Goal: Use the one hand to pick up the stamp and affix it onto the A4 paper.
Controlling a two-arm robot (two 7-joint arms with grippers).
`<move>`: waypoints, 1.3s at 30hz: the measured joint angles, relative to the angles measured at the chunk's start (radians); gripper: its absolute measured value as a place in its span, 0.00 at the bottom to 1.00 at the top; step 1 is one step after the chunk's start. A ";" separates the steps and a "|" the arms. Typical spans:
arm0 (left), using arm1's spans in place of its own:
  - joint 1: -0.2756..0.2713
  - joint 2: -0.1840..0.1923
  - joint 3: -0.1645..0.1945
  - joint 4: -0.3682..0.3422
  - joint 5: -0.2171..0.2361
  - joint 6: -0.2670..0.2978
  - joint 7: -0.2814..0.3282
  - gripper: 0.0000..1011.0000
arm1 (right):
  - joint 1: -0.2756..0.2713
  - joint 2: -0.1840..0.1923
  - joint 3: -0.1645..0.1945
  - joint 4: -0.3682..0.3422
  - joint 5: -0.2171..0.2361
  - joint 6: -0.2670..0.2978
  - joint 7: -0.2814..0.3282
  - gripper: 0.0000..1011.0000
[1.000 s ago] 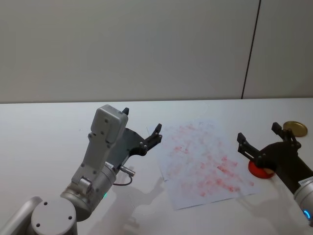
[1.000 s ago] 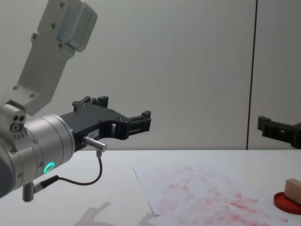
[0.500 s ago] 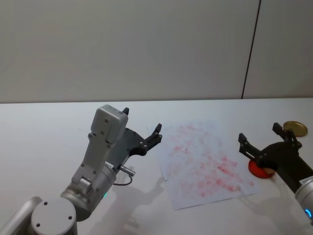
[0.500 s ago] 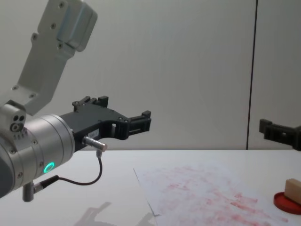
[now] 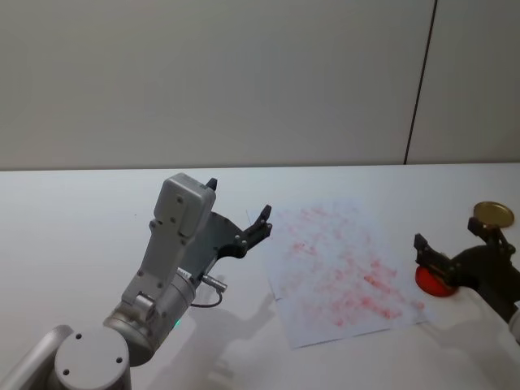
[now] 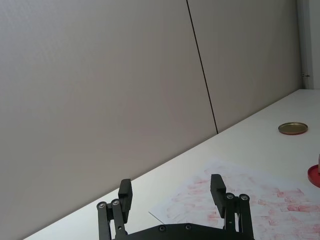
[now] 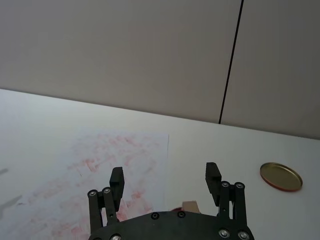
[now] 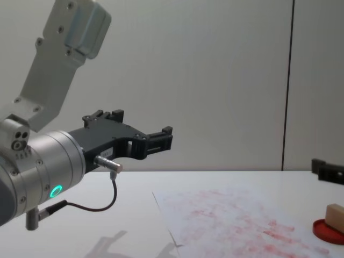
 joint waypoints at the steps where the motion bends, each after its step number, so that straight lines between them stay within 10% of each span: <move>1: 0.000 0.000 0.000 0.000 0.000 0.000 0.000 0.98 | -0.001 0.003 0.002 0.004 0.003 0.005 0.005 0.99; 39: 0.000 0.000 0.000 0.000 0.000 0.000 0.000 0.98 | -0.068 0.002 -0.004 0.082 -0.032 -0.039 -0.024 0.99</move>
